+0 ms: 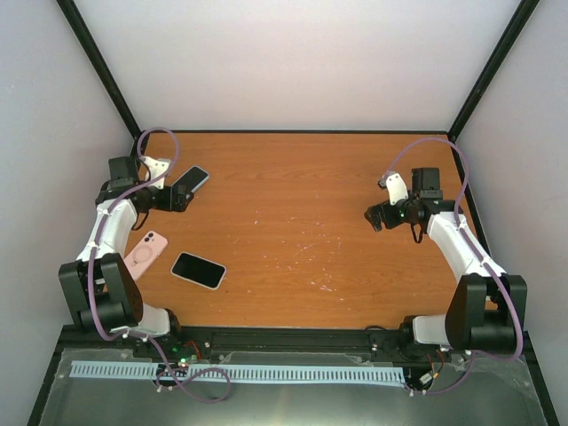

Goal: Take the phone out of the phone case
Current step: Move the phone to the center of the board.

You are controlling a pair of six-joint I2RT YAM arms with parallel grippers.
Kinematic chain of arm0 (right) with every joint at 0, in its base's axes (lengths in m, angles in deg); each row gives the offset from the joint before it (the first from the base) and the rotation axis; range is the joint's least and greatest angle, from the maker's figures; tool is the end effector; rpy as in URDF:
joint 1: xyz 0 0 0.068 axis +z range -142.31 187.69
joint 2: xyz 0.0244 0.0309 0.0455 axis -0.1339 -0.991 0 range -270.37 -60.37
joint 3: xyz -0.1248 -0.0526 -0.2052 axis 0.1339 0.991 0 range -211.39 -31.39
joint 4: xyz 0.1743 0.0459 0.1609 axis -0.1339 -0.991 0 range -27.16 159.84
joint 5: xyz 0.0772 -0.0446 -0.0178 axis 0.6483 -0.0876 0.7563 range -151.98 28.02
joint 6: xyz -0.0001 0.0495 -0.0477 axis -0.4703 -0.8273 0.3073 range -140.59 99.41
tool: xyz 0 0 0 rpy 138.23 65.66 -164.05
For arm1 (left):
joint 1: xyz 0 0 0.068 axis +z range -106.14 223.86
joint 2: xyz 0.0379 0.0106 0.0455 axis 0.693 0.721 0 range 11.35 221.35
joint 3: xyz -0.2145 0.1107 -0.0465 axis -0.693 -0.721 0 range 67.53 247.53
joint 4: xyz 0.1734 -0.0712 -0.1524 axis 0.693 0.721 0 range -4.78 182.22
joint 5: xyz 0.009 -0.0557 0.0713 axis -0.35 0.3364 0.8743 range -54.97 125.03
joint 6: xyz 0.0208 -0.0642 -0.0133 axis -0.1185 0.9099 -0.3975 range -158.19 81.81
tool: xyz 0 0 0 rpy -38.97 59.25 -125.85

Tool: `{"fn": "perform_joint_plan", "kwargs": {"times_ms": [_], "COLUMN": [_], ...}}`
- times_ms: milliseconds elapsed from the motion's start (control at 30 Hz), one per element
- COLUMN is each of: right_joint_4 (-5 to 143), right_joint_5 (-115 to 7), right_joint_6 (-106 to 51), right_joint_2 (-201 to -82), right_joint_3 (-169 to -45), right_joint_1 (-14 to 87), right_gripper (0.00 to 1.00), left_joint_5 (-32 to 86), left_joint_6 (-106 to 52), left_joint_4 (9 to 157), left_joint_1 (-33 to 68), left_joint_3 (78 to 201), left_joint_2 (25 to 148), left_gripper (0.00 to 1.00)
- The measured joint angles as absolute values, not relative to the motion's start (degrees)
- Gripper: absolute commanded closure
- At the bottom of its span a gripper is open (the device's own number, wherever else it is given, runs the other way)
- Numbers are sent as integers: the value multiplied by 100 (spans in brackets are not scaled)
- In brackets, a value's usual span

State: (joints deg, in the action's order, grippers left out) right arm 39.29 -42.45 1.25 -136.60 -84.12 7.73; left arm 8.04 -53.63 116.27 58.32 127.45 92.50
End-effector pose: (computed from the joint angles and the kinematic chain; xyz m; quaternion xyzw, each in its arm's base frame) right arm 0.2671 0.0187 0.2063 -0.2293 0.9104 0.1009 0.3291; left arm 0.2865 0.0478 0.2238 0.0833 0.9195 -0.1323 0.3606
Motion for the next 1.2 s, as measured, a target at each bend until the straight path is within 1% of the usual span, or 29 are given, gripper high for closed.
{"fn": "perform_joint_plan", "kwargs": {"times_ms": [200, 400, 667, 800, 967, 1200], "right_joint_4": [3549, 3339, 3147, 3073, 3022, 2952], "right_joint_5": [-3873, -3626, -3486, -3377, -3294, -3259], "right_joint_6": [436, 565, 696, 774, 792, 792], "right_joint_2": [-13963, -14003, -14160, -14226, -14285, -14304], "right_joint_3": [-8676, -8689, -8755, -8785, -8794, -8796], "right_joint_1": [770, 770, 770, 770, 770, 770], "right_gripper": [0, 0, 0, 0, 0, 0], "left_joint_5": [754, 630, 774, 1038, 1379, 1924], "left_joint_6": [-5809, -6552, -8181, -8893, -9538, -10148], "left_joint_4": [12247, 12678, 13338, 13421, 13404, 13014], "left_joint_1": [5839, 5950, 7002, 7415, 7445, 7448], "left_joint_3": [12809, 12501, 11845, 11386, 10770, 9981], "left_joint_2": [9335, 9186, 8668, 8384, 8050, 7705], "left_gripper": [0, 0, 0, 0, 0, 0]}}
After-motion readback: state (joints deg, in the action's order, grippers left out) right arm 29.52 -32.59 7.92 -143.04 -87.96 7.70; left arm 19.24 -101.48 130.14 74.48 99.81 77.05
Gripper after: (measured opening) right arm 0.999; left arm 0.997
